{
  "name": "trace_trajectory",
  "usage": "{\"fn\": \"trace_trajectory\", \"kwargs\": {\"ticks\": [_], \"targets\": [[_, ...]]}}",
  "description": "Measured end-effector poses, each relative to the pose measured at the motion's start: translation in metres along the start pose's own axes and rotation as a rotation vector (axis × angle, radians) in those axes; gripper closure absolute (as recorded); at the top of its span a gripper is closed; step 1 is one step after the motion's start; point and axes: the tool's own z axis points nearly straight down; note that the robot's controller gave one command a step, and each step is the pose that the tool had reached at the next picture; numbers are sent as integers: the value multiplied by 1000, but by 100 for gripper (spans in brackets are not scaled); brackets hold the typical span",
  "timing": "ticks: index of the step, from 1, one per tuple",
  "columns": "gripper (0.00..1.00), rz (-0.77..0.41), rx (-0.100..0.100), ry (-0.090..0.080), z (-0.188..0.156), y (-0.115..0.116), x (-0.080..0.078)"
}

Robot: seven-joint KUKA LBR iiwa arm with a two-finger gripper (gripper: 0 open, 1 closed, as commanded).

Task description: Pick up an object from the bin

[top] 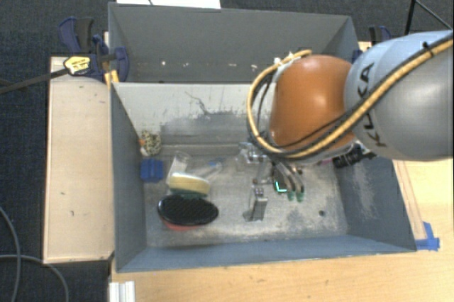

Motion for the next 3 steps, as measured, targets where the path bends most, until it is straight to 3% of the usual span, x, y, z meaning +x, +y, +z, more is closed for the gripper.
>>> {"fn": "trace_trajectory", "kwargs": {"ticks": [1, 2, 3], "targets": [[0, -505, 1, -21, 109, 94, -7], [0, -504, 0, -9, 81, 152, -3], [0, -218, -1, -5, 82, 136, -25]]}}
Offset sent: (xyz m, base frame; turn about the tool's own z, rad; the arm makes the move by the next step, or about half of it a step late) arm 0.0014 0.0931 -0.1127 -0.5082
